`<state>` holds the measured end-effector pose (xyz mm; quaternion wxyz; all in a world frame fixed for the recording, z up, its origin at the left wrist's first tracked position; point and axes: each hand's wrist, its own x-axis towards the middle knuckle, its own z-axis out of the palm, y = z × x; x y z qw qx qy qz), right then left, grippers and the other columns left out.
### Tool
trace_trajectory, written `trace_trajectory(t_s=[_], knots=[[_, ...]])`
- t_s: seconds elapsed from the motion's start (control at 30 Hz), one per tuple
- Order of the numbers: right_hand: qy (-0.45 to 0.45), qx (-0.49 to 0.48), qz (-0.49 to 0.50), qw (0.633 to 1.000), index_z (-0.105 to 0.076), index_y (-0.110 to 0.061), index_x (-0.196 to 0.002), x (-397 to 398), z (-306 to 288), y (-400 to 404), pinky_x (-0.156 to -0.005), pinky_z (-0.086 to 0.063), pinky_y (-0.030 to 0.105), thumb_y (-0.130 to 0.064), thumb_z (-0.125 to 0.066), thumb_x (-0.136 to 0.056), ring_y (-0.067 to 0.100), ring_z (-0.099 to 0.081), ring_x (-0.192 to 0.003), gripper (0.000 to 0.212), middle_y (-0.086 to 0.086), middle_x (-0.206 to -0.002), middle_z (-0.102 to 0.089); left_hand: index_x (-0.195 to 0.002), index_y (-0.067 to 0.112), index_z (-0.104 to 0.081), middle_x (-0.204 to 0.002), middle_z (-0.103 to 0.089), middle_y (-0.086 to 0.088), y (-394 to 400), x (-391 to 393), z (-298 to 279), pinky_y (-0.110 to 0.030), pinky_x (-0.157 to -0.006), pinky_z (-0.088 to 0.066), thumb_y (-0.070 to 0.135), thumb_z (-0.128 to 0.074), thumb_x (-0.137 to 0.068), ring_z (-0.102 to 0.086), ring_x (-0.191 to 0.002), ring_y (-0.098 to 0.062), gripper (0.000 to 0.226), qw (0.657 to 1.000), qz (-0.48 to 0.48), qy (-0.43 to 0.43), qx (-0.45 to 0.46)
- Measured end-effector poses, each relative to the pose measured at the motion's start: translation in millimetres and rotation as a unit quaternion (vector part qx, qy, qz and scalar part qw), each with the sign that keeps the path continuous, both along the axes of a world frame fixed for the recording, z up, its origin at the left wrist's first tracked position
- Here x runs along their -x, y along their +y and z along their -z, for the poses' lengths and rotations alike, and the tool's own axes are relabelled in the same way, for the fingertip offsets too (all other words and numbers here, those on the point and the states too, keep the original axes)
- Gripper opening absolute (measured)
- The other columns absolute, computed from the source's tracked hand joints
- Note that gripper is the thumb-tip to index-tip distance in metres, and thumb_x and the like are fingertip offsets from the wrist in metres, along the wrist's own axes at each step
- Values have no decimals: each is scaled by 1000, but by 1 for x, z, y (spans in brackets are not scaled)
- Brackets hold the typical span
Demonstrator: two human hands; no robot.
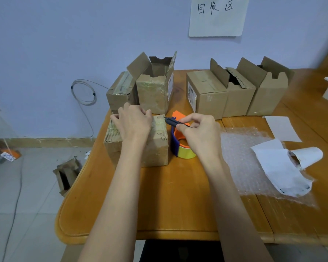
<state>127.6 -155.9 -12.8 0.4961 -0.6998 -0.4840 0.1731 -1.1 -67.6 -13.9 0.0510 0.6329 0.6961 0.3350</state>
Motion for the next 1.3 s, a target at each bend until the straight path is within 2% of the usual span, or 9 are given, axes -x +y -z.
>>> trace_trajectory(t_s=[0.13, 0.3, 0.47, 0.7, 0.8, 0.97, 1.13, 1.23, 1.3], knots=[[27, 17, -22, 999, -75, -23, -82, -5, -6, -4, -45, -33, 17, -21, -75, -81, 5, -42, -41, 2, -4, -49, -54, -91, 18, -75, -112, -60, -5, 0, 0, 0, -41, -96, -26, 35, -54, -93, -49, -111, -25, 27, 1000, -2, 2, 3], [36, 46, -40, 997, -76, -20, -82, -10, -14, -9, -54, -44, 24, -19, -78, -78, 14, -52, -55, 5, 3, -58, -62, -91, 18, -75, -112, -60, -6, -2, 0, 0, -41, -98, -26, 35, -53, -94, -49, -111, -26, 28, 1000, -3, 1, 0], [53, 61, -58, 995, -77, -18, -81, -13, -18, -15, -55, -39, 22, -17, -79, -76, 14, -53, -58, 6, 7, -63, -65, -90, 19, -74, -112, -59, -6, -2, -1, 0, -41, -99, -25, 35, -54, -94, -49, -111, -26, 27, 1000, -6, -5, 1], [47, 79, -70, 993, -77, -18, -81, -15, -21, -16, -52, -34, 20, -18, -79, -77, 11, -51, -58, 5, -3, -58, -58, -91, 19, -74, -114, -57, -5, -4, -1, -1, -40, -100, -24, 36, -55, -94, -47, -113, -24, 25, 1000, -7, -15, 1], [52, 83, -79, 992, -77, -18, -79, -18, -23, -18, -53, -37, 22, -17, -79, -76, 13, -50, -55, 4, -2, -55, -57, -91, 19, -74, -114, -57, -5, -3, -1, 0, -40, -100, -24, 36, -55, -94, -47, -114, -24, 26, 1000, -7, -16, -1], [48, 95, -98, 990, -76, -20, -76, -20, -27, -23, -63, -47, 30, -16, -80, -75, 14, -54, -59, 5, -2, -54, -57, -92, 19, -74, -115, -57, -5, -2, -2, 1, -41, -101, -23, 36, -55, -94, -46, -115, -24, 26, 1000, -12, -11, -5], [76, 124, -152, 978, -77, -16, -79, -29, -32, -36, -38, -30, 12, -12, -78, -77, 3, -39, -33, 4, -8, -41, -52, -94, 19, -74, -116, -57, -6, 0, -1, 2, -42, -101, -24, 36, -55, -95, -46, -116, -25, 26, 1000, -11, -2, -3], [80, 114, -144, 980, -77, -17, -80, -29, -28, -42, -36, -28, 9, -14, -76, -80, 2, -39, -32, 3, -13, -38, -51, -87, 22, -74, -112, -59, -4, 2, 0, 3, -40, -99, -24, 36, -55, -94, -48, -112, -24, 25, 1000, -3, -16, 2], [69, 113, -137, 982, -77, -20, -79, -28, -28, -43, -38, -29, 10, -17, -76, -80, 2, -41, -34, 3, -15, -40, -51, -74, 26, -70, -100, -64, 2, 3, 4, 0, -37, -99, -29, 35, -56, -89, -55, -104, -21, 23, 996, 17, -93, -4]])
